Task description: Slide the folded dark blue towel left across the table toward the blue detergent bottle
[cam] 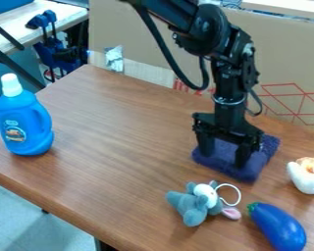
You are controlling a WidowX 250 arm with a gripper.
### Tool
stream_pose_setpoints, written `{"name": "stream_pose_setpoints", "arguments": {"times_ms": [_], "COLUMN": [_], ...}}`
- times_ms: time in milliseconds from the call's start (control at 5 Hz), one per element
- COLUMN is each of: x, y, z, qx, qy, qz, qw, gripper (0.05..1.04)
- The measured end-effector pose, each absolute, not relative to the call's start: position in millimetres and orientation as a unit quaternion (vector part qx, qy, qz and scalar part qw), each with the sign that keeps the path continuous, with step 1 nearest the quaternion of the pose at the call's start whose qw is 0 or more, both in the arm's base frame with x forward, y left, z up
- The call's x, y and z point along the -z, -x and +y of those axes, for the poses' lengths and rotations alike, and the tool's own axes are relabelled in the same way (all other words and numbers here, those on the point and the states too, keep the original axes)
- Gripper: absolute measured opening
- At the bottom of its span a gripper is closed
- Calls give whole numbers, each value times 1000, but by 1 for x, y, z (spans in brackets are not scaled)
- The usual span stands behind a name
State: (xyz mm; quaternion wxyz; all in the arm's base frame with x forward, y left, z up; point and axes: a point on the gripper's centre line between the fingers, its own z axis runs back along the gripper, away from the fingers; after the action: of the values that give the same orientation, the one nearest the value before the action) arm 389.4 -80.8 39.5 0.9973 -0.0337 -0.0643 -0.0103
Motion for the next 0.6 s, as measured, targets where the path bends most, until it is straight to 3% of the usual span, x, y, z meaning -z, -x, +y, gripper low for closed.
{"name": "stream_pose_setpoints", "arguments": {"times_ms": [200,400,600], "x": [-38,-37,-36], "y": [-393,-365,-345], "z": [-74,-45,-6], "qx": [-3,-37,-80], "qy": [30,-7,-9], "qz": [-65,-48,-47], "qw": [997,998,996], "gripper": [1001,1002,1001]}}
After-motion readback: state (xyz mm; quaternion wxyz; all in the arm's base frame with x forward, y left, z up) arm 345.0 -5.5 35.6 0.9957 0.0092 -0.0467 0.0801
